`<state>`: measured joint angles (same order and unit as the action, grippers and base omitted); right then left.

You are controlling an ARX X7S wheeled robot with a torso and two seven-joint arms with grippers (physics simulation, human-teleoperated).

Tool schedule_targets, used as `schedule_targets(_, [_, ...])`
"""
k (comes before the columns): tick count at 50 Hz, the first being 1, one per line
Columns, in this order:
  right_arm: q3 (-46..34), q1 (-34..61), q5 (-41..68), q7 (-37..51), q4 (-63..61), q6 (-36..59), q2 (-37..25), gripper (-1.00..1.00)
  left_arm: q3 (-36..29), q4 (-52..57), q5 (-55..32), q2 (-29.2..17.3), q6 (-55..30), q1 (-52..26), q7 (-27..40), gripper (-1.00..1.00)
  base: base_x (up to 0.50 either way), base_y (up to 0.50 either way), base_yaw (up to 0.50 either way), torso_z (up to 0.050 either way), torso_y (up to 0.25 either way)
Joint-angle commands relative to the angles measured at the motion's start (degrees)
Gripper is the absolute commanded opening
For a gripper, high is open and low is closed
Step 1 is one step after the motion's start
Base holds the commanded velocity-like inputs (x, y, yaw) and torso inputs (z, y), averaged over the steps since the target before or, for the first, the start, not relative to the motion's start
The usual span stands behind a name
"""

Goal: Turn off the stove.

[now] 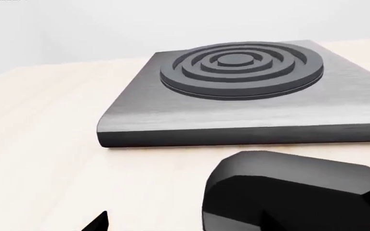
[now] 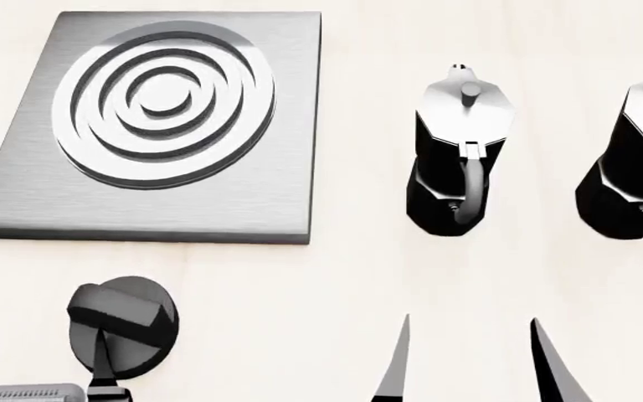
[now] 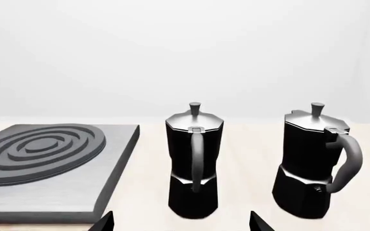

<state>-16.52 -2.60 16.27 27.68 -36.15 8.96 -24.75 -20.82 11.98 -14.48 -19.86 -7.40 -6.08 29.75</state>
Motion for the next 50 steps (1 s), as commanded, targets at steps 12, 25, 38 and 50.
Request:
schedule_targets(12, [1.1,-0.1,0.0,-1.6,-0.2,-0.2,0.8,1.00,2.9,-2.5,-1.3,0.9,0.4,-1.3,-1.3,1.00,0.00,0.00,0.00,0.000,-0.002])
schedule_targets(25, [1.0,0.1,0.2,-1.5,0.2,-0.3,0.7,1.00,3.1,-2.3,-1.4,0.8,0.1,-1.4,-0.7,1.00,0.00,0.00,0.00,-0.001,-0.002])
schedule_targets(38, [0.9,0.1,0.2,-1.4,0.4,-0.6,0.6,1.00,3.3,-1.8,-1.6,0.8,-0.1,-1.0,0.1,1.00,0.00,0.00,0.00,-0.001,-0.001])
schedule_targets(50, [0.8,0.1,0.4,-1.2,0.3,-0.6,0.5,1.00,3.3,-6.0,-2.2,1.4,0.4,-3.4,-0.9,1.00,0.00,0.00,0.00,0.000,-0.001])
